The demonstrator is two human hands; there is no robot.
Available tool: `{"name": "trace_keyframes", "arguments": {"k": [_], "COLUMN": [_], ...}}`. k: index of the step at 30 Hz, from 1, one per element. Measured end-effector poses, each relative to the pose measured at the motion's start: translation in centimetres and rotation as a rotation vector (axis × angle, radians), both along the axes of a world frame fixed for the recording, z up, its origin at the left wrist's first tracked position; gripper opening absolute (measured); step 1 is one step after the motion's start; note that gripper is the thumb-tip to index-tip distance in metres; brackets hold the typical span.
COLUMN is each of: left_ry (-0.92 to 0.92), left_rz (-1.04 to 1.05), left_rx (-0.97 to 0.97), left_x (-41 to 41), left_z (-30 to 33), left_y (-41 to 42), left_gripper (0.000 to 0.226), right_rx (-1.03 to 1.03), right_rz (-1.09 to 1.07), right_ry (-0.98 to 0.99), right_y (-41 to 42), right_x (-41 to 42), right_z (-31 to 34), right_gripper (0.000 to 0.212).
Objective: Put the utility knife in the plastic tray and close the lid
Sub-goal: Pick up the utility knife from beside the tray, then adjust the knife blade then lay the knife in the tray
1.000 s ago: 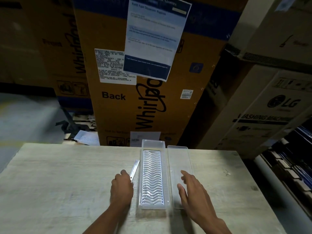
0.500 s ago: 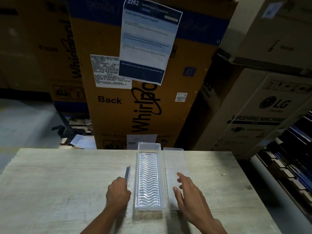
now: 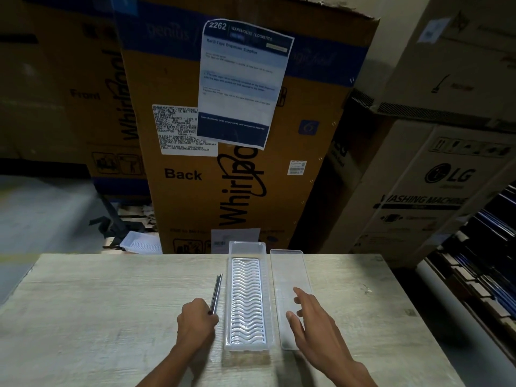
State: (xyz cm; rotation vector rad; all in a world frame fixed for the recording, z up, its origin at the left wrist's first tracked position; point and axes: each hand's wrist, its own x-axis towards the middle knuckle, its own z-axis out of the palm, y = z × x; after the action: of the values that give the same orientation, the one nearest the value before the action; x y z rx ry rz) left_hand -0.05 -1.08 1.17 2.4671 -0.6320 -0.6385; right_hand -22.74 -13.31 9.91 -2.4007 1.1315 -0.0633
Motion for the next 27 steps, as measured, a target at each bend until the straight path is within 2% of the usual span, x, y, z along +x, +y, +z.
{"name": "trace_keyframes", "arguments": {"k": [6,9,11,14,18,21,27], "left_ry": [-0.070,-0.048,-0.049,-0.070,-0.101,-0.112,0.004], "left_rz": [0.001,-0.061,-0.094,-0.120,-0.136,-0.159,-0.185], "left_rx": [-0.330,-0.451,-0.516,-0.573,-0.603,-0.641,-0.748], "left_x": [-2.8,-5.1,-6.3,-7.4,-8.0,-8.5,-9.0], "left_z": [7.0,10.5,12.4,14.7,17.3,19.6,23.0], "left_y": [-1.6,-2.9,-3.3,-3.7,-3.8,-3.4,-1.9], "left_gripper": [0.011,0.011,0.011,0.011,0.014,0.016,0.021], "right_rx": [0.051,0.188,0.316,0.421,0.430,0.438,0.412], "right_rz": [-0.081,-0.129,-0.146,-0.146,-0.153,-0.144,-0.131], "right_ry": [-0.150,-0.318,-0.442,-0.600,-0.710,-0.756,-0.782], "right_y": [0.8,0.9,1.0,1.1,1.4,1.6,1.9], "right_x": [2.0,3.6,4.3,4.7,4.7,4.5,4.0], "right_z": [1.8,4.0,5.7,8.1,11.0,12.8,15.6], "right_gripper": [0.037,0.024,0.024,0.030,0.015,0.016,0.015]}}
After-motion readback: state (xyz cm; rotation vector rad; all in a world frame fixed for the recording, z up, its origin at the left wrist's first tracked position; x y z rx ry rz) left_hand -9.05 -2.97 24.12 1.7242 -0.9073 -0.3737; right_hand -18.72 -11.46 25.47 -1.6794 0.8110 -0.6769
